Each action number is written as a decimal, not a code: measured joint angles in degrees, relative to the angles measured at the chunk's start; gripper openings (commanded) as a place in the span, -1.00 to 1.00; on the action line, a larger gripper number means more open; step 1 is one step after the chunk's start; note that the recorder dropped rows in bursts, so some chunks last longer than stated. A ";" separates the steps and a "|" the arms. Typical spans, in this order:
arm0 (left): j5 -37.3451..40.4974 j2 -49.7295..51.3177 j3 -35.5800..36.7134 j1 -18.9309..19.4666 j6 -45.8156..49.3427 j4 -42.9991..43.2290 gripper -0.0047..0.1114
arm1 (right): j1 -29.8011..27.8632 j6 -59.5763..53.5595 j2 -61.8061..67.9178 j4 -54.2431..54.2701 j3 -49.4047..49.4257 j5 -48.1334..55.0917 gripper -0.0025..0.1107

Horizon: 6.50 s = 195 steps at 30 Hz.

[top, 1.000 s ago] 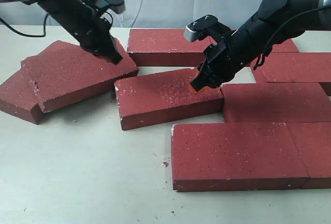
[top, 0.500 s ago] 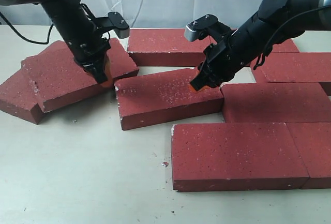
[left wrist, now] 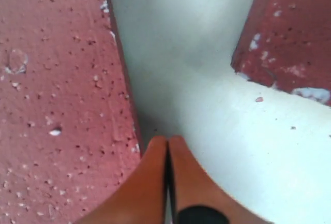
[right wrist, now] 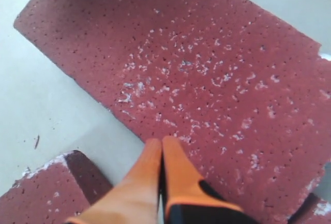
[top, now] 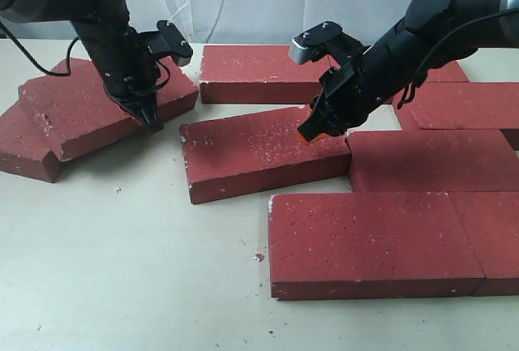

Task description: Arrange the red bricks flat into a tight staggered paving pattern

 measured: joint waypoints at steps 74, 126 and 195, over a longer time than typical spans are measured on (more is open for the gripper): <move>-33.22 -3.05 21.42 -6.33 -5.76 -14.58 -0.92 | 1.89 3.29 4.55 -9.87 2.15 -10.91 -0.96; -37.58 -3.22 21.34 -5.78 -8.96 -8.74 -0.92 | 1.69 5.63 -2.98 -9.43 2.04 -9.37 -0.96; -29.93 5.81 6.31 -8.33 -16.01 -15.98 -0.92 | -6.98 46.68 -16.74 -45.32 8.88 -15.06 -0.96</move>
